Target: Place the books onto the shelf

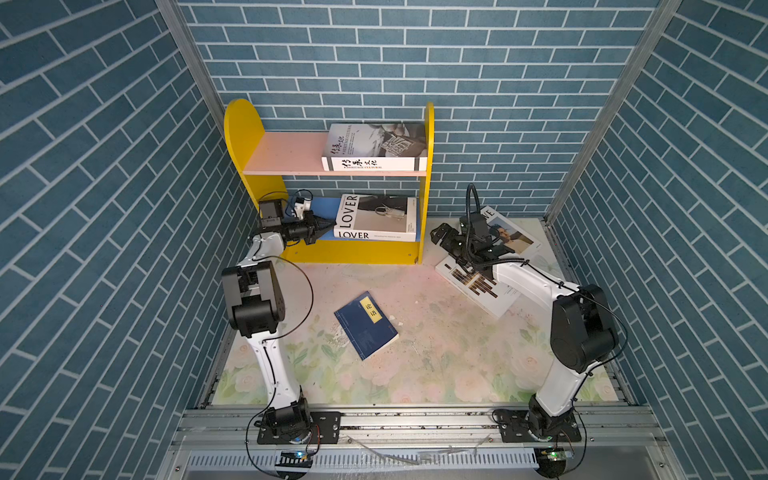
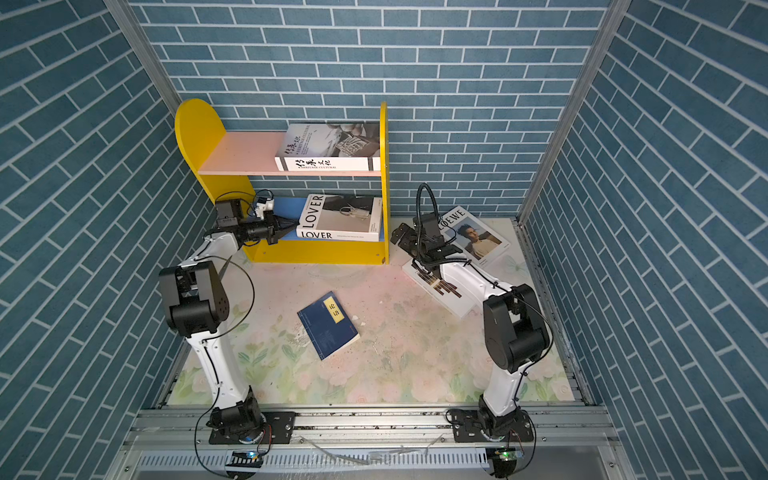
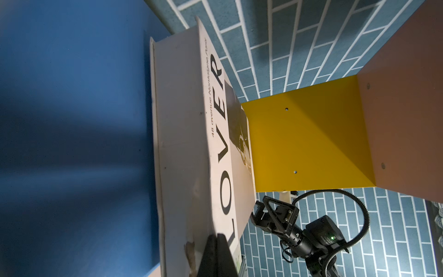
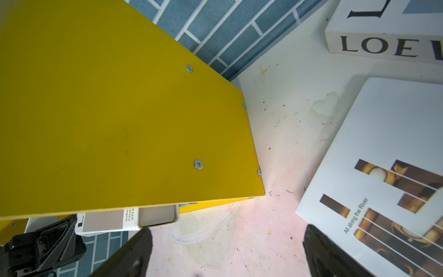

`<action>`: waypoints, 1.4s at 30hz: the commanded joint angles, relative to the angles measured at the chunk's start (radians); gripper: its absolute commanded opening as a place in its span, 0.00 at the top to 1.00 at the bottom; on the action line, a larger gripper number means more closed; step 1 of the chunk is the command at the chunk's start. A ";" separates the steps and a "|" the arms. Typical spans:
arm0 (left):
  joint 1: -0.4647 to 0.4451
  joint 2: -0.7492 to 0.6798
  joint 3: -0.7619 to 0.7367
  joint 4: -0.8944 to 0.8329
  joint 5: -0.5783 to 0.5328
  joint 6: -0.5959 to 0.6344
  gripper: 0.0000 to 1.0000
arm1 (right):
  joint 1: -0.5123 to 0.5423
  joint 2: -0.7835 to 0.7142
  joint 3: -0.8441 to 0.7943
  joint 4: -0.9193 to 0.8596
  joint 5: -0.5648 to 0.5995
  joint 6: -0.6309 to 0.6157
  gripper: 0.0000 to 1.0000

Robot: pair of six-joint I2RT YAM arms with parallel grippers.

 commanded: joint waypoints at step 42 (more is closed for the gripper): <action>-0.055 -0.014 -0.016 0.045 -0.012 -0.014 1.00 | 0.005 -0.011 0.002 -0.018 0.021 -0.017 0.02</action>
